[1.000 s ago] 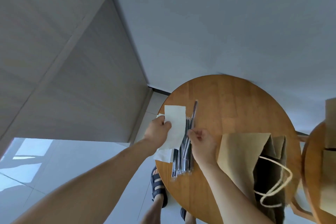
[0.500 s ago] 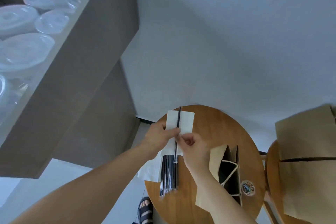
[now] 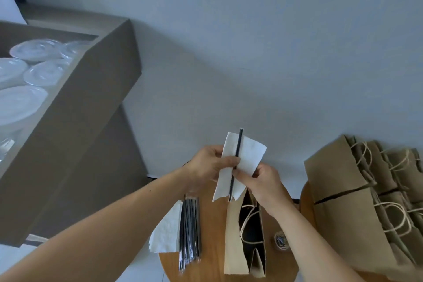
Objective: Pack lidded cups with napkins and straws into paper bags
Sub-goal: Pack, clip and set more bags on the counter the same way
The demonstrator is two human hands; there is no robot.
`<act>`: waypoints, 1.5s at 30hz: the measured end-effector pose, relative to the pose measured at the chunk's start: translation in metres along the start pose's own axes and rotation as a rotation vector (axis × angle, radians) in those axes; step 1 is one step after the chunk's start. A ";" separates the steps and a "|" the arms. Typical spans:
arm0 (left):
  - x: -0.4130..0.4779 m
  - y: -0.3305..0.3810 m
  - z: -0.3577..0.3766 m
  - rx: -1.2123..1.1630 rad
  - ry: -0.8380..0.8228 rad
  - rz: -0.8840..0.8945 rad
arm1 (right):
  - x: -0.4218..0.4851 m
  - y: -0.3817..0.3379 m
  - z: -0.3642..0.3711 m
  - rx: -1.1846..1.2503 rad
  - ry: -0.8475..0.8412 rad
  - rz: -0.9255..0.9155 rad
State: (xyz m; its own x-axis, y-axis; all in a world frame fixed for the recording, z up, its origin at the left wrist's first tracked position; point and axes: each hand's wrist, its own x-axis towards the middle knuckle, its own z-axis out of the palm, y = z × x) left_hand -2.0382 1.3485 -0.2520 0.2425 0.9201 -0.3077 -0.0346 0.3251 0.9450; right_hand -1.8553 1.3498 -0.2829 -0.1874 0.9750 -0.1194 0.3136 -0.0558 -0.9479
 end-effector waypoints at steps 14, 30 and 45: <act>0.018 -0.025 0.037 0.418 0.012 -0.116 | 0.008 0.024 -0.072 -0.026 0.251 -0.019; 0.001 -0.161 0.078 0.873 0.022 -0.481 | -0.005 0.094 -0.002 -0.242 0.217 0.356; -0.008 -0.169 0.077 0.463 0.289 -0.549 | -0.037 0.144 0.010 -0.724 -0.347 0.417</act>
State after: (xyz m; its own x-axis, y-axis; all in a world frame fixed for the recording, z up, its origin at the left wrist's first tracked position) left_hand -1.9597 1.2695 -0.4004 -0.1575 0.6949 -0.7017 0.4418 0.6850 0.5792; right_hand -1.8122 1.3032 -0.4181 -0.1606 0.7801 -0.6046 0.9060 -0.1265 -0.4040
